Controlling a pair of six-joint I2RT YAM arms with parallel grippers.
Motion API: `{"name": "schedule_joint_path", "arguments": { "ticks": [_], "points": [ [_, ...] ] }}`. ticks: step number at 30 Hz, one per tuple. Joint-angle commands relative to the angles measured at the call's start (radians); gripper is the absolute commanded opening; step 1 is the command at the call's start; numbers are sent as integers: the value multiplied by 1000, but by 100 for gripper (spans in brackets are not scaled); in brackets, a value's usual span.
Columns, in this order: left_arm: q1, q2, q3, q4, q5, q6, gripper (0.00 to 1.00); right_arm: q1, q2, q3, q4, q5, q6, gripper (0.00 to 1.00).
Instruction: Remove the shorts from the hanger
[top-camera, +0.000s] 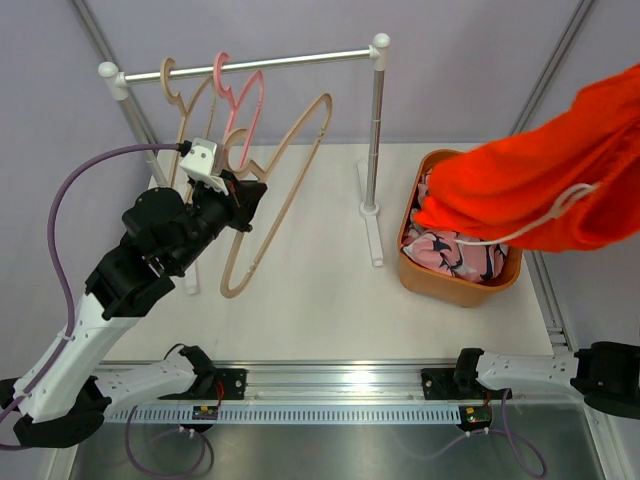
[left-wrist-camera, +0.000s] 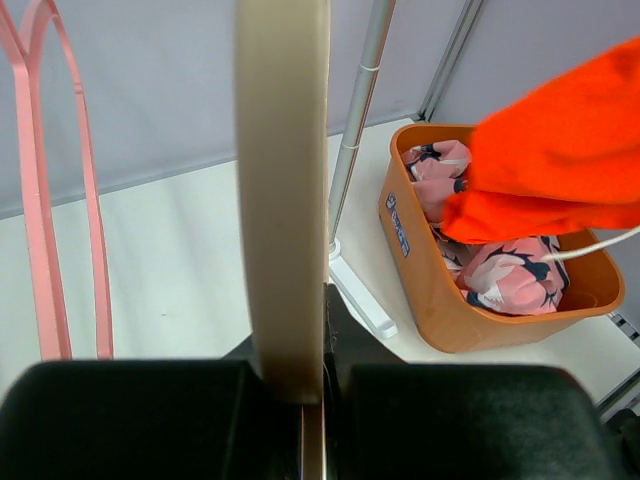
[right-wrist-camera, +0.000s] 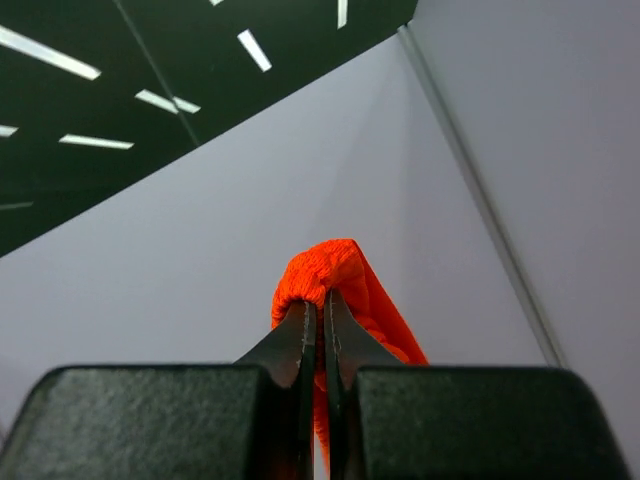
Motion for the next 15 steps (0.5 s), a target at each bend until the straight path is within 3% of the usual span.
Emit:
{"name": "schedule_joint_path", "arguments": {
  "ticks": [1,10,13,14,15],
  "points": [
    [-5,-1,18,40,-8,-4,0,-3,47,-75,162,-22,-212,0],
    [-5,4,15,35,5,-2,0,-4,-59,-273,9,21,-15,0],
    [-5,10,18,32,16,-4,0,-54,-59,-304,-45,27,39,0],
    [-5,11,18,32,19,-4,0,-87,-45,-294,-92,18,75,0],
    [-5,13,18,32,22,-5,0,-134,-34,-250,-244,2,205,0]
  ]
}}
